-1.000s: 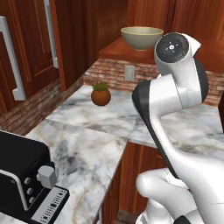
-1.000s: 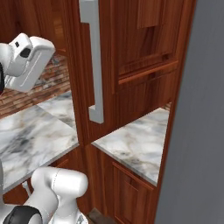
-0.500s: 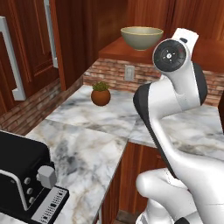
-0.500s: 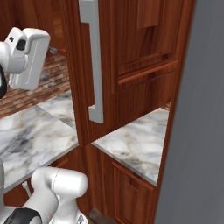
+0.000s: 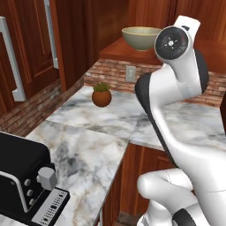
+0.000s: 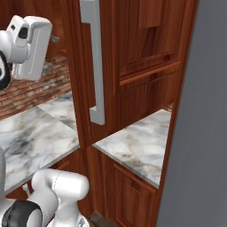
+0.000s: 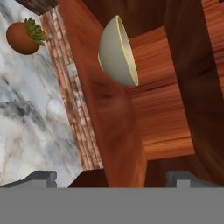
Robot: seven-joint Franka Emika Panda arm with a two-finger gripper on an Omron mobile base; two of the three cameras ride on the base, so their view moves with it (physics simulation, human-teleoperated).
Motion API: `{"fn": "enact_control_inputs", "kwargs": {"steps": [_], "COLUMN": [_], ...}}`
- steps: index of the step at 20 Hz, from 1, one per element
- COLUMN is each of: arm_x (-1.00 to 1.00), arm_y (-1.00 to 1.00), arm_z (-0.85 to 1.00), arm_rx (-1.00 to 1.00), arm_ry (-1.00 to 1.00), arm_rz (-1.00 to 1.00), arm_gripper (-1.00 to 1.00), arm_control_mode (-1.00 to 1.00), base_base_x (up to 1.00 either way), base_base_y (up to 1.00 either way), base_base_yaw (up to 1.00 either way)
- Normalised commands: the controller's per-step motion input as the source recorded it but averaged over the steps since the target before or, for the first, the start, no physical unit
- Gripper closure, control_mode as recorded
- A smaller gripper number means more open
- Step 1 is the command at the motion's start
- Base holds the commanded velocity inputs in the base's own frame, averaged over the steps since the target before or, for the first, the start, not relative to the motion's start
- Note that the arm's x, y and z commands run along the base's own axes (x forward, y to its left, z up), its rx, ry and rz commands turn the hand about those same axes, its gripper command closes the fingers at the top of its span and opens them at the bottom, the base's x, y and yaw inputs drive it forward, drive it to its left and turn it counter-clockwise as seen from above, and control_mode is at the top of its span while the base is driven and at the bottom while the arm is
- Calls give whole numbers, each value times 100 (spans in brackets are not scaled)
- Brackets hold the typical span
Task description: Pick up the bowls from the cabinet and place each bowl in front of a stool on the dining counter.
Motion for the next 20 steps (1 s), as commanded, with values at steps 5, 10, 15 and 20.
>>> {"fn": "enact_control_inputs", "kwargs": {"steps": [5, 10, 15, 20], "arm_x": [40, 62, 65, 58], "arm_y": [3, 0, 1, 1], "arm_z": [6, 0, -2, -5], "arm_rx": [0, 0, 0, 0], "arm_ry": [3, 7, 5, 3], "arm_rz": [3, 8, 8, 4], "arm_gripper": [-100, -100, -100, -100], "arm_control_mode": [-100, -100, -100, -100], "base_base_x": [0, 0, 0, 0], "base_base_y": [0, 0, 0, 0], "base_base_yaw": [0, 0, 0, 0]}}
